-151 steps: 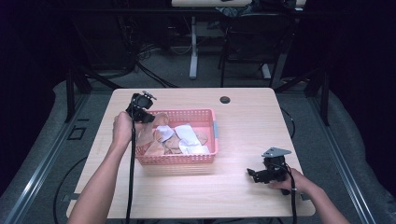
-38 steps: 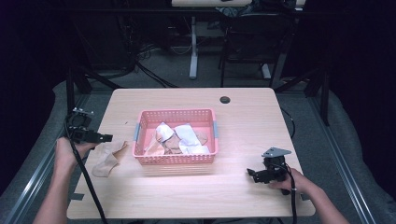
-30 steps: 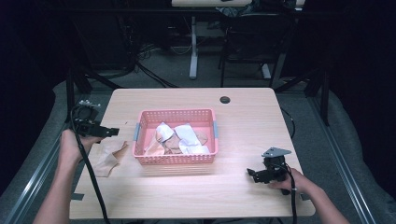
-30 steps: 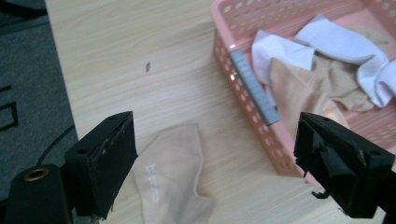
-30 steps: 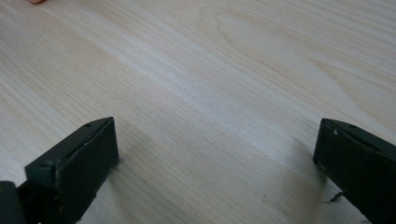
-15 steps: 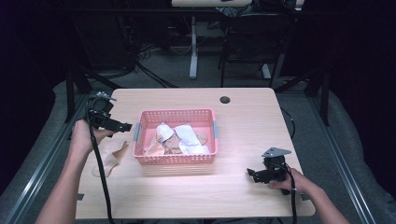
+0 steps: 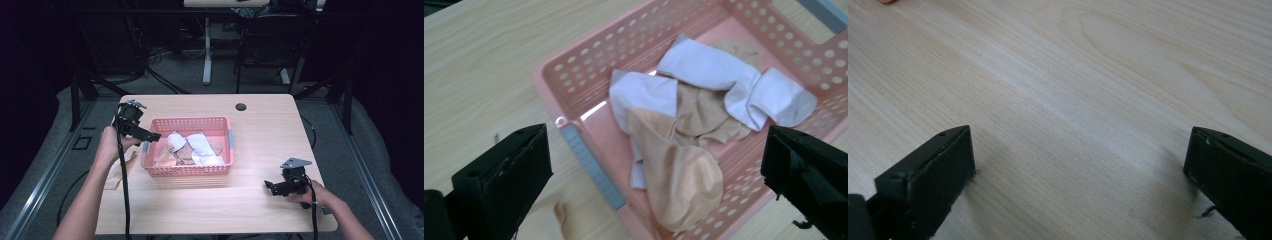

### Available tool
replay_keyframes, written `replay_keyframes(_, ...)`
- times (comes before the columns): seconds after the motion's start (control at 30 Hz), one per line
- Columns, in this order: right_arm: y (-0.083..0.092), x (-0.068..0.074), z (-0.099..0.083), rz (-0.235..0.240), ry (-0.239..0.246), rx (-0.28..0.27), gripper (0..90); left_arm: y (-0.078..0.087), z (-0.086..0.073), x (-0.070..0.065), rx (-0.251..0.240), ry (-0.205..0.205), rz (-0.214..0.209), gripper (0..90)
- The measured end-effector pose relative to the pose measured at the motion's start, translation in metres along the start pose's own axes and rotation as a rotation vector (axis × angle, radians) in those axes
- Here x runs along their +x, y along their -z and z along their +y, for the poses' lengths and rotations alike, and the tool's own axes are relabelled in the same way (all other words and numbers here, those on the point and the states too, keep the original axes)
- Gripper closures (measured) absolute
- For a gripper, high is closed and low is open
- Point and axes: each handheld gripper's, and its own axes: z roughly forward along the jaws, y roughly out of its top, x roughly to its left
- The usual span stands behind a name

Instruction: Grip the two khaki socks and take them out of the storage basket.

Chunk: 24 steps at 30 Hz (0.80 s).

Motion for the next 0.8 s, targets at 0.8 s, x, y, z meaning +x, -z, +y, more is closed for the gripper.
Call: replay_keyframes(0.8,0.001,0.0,0.0,-0.006,0.0,0.005,0.0,-0.081,-0.008,-0.022,0.211,-0.026,0.024,27.2)
